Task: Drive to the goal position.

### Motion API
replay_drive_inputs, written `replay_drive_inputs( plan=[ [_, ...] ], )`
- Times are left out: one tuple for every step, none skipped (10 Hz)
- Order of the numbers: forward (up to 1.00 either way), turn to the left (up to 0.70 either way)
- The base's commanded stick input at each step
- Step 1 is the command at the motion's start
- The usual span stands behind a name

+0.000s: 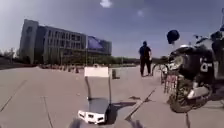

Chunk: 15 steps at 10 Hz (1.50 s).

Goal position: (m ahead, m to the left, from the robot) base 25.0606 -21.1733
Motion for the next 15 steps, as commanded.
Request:
replay_drive_inputs(
  plan=[
    [1.0,0.0],
    [1.0,0.0],
    [1.0,0.0],
    [1.0,0.0],
    [1.0,-0.34],
    [1.0,-0.4],
    [1.0,-0.4],
    [1.0,-0.19],
    [1.0,0.0],
    [1.0,0.0],
    [1.0,0.0],
    [1.0,0.0],
    [1.0,0.0],
    [1.0,-0.05],
    [1.0,-0.32]
  ],
)
